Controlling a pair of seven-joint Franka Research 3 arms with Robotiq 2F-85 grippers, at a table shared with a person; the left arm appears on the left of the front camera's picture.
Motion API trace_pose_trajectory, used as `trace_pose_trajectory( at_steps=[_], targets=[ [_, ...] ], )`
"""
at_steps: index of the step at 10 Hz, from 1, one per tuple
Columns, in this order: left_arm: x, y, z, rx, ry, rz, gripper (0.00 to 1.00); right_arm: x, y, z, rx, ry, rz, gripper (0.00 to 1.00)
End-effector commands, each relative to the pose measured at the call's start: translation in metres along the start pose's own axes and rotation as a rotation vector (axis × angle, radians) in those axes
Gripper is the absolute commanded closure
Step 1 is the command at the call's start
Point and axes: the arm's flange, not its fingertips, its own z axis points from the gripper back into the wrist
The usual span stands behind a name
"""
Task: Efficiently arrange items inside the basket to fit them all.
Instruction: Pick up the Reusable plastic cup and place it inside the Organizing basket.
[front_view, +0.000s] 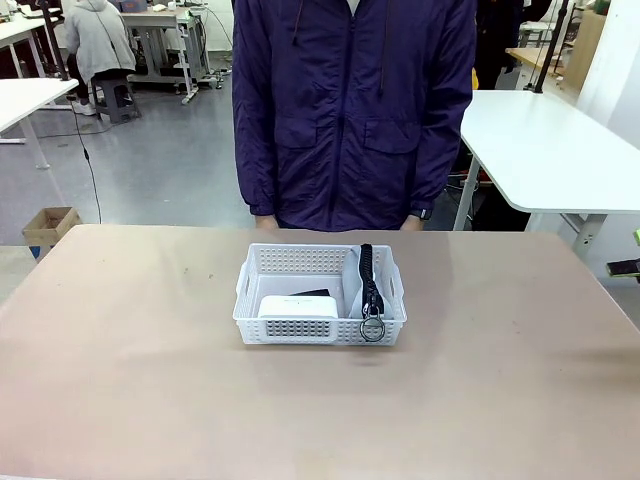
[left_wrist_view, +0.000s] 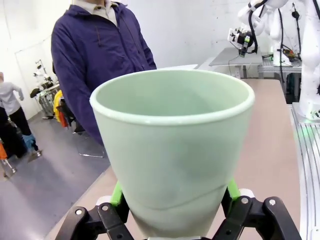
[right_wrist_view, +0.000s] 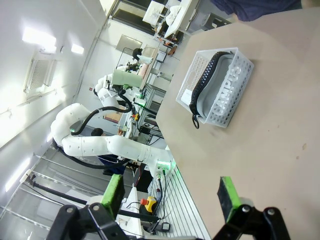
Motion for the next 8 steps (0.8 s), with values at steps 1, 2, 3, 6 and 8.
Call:
trace_pose_trajectory(
  at_steps=[1,2,3,6,8],
  targets=[
    [-0.008,0.005,-0.004,-0.02,0.007,-0.006,0.72,-0.002,0.002,0.0,0.004,0.005,0.01,0.0],
    [-0.008,0.005,-0.004,-0.02,0.007,-0.006,0.72,-0.002,0.002,0.0,0.004,0.005,0.01,0.0],
    [-0.008,0.005,-0.004,-0.02,0.007,-0.006,0.72,-0.002,0.002,0.0,0.004,0.005,0.01,0.0],
    [0.004,-0.016,-0.016,-0.015,0.072,-0.123,0.15,-0.002,0.002,0.0,0.004,0.005,0.01,0.0],
    [0.056,-0.024,-0.111,-0.332,0.076,-0.24,0.15,-0.002,0.002,0.0,0.004,0.005,0.01,0.0]
  ],
)
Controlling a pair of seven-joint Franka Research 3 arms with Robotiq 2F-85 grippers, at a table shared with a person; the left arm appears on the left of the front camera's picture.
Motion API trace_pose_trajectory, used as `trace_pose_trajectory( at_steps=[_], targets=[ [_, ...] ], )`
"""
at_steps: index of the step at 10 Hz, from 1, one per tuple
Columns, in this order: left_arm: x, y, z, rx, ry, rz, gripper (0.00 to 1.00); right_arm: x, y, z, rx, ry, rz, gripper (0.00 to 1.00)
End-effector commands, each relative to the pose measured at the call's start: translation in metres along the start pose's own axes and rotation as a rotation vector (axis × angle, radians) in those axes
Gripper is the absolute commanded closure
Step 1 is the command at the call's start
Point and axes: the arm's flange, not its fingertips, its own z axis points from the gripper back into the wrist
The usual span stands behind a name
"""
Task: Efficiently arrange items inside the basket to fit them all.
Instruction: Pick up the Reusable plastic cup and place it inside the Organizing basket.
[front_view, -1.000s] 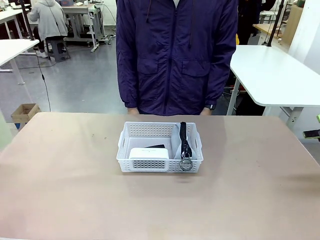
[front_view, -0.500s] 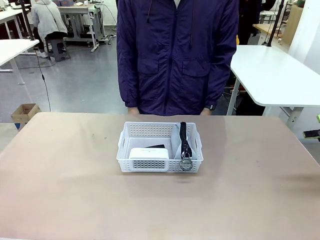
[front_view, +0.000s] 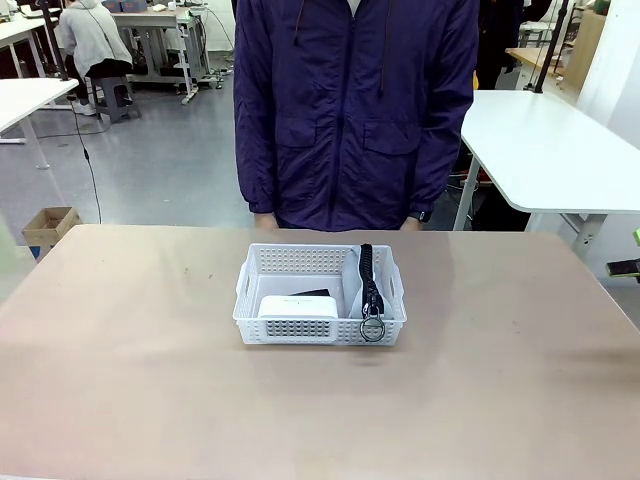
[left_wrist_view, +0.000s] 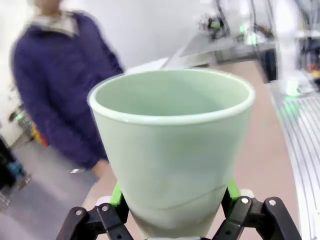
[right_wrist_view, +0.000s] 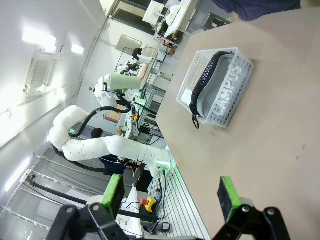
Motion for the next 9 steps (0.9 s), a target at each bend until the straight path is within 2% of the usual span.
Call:
trace_pose_trajectory(
  at_steps=[1,4,5,6,7,8,9],
  targets=[
    [0.052,0.017,-0.116,-0.319,0.127,-0.104,0.15,-0.002,0.002,0.0,0.004,0.005,0.01,0.0],
    [0.085,0.009,-0.27,-0.648,0.344,-0.127,0.15,-0.002,0.002,0.0,0.004,0.005,0.01,0.0],
    [0.091,0.005,-0.315,-0.672,0.386,-0.163,0.15,-0.002,0.002,0.0,0.004,0.005,0.01,0.0],
    [0.099,0.008,-0.344,-0.69,0.43,-0.145,0.15,-0.002,0.002,0.0,0.004,0.005,0.01,0.0],
    [0.106,0.022,-0.348,-0.624,0.405,-0.093,0.15,-0.002,0.002,0.0,0.004,0.005,0.01,0.0],
    [0.104,-0.022,-0.343,-0.677,0.365,-0.16,0.15,-0.002,0.002,0.0,0.004,0.005,0.01,0.0],
    [0.104,-0.022,-0.343,-0.677,0.365,-0.16,0.15,-0.002,0.002,0.0,0.004,0.005,0.01,0.0]
  ],
)
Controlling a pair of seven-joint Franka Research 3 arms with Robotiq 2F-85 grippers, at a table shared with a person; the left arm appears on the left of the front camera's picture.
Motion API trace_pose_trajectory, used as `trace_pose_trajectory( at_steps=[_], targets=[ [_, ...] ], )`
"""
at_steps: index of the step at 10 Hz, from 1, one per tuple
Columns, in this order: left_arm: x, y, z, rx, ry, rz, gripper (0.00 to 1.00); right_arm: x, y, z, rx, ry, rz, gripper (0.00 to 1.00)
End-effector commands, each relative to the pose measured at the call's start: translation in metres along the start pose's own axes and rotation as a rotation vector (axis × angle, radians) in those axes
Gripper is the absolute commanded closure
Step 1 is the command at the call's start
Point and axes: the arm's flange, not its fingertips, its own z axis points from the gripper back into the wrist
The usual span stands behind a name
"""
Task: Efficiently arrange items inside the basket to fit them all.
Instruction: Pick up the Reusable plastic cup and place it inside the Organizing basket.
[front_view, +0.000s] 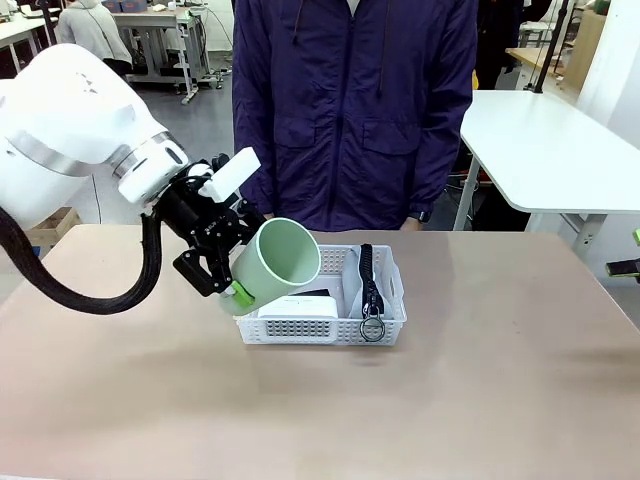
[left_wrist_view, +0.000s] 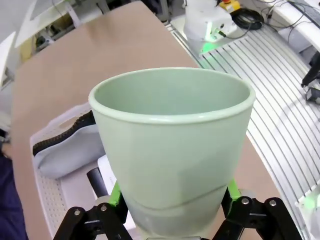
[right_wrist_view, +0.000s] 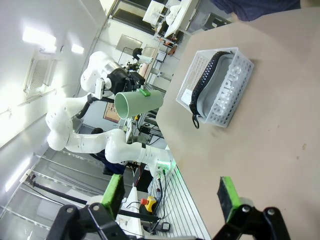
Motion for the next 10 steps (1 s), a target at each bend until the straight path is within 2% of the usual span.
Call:
trace_pose_trajectory(
  at_steps=[1,4,5,7,9,10],
  targets=[
    [0.001,-0.022,0.007,0.001,-0.009,-0.027,0.15,-0.003,0.002,0.0,0.004,0.004,0.01,0.0],
    [0.001,-0.014,0.003,0.005,-0.006,-0.004,0.15,-0.003,0.002,0.0,0.004,0.004,0.01,0.0],
    [0.041,0.009,-0.001,-0.032,0.11,0.121,0.15,-0.003,0.002,0.0,0.004,0.004,0.01,0.0],
    [0.081,0.086,-0.006,-0.069,0.381,0.23,0.15,-0.003,0.002,0.0,0.004,0.004,0.01,0.0],
    [0.079,0.136,-0.018,-0.036,0.603,0.387,0.15,-0.003,0.002,0.0,0.004,0.004,0.01,0.0],
    [0.071,0.15,-0.025,-0.033,0.649,0.466,0.15,-0.003,0.002,0.0,0.004,0.004,0.01,0.0]
  ],
)
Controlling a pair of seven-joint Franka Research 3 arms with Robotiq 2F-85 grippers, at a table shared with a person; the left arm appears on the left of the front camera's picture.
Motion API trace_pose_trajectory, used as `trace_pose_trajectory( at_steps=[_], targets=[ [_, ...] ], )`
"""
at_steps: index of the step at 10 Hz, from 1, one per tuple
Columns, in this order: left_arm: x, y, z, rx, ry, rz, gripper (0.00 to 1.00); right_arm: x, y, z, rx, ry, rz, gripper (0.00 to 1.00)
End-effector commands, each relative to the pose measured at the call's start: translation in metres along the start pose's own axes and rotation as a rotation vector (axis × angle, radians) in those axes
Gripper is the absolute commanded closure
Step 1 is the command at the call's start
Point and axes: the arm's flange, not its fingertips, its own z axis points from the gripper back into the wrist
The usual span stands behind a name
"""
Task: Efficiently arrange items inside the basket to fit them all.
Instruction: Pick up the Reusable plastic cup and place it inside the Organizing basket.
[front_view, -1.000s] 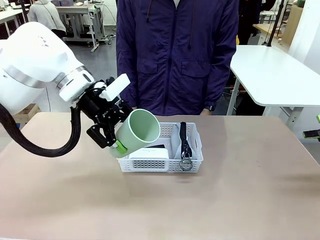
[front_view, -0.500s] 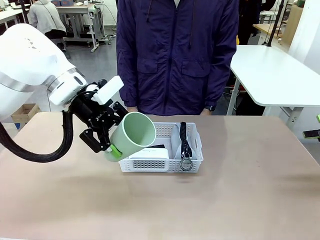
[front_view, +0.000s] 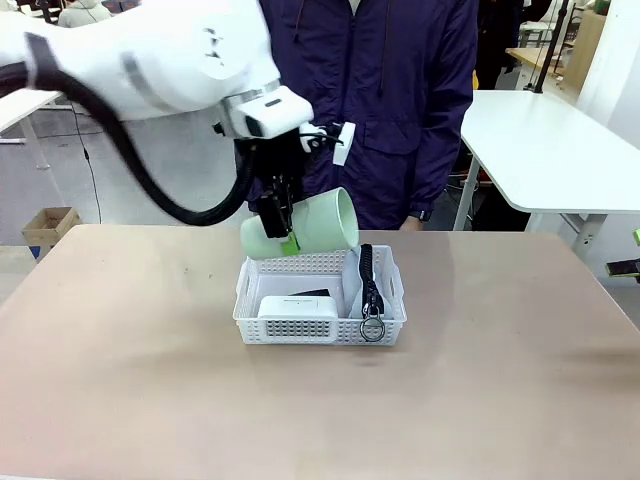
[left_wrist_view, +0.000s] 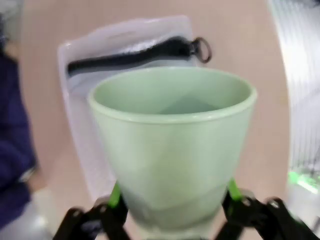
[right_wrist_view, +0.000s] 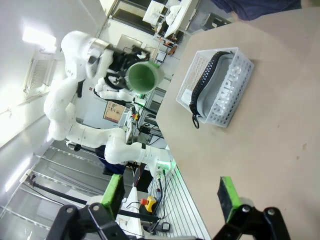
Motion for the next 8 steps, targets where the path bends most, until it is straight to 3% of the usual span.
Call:
trace_pose_trajectory(
  at_steps=[1,5,8],
  targets=[
    [0.014,0.031,-0.009,-0.06,0.115,0.143,0.15,-0.002,0.002,0.0,0.004,0.004,0.01,0.0],
    [0.031,0.056,-0.05,0.038,0.176,0.313,0.15,-0.002,0.002,0.0,0.004,0.004,0.01,0.0],
    [0.03,0.066,-0.063,0.064,0.224,0.245,0.15,-0.002,0.002,0.0,0.004,0.004,0.01,0.0]
  ],
)
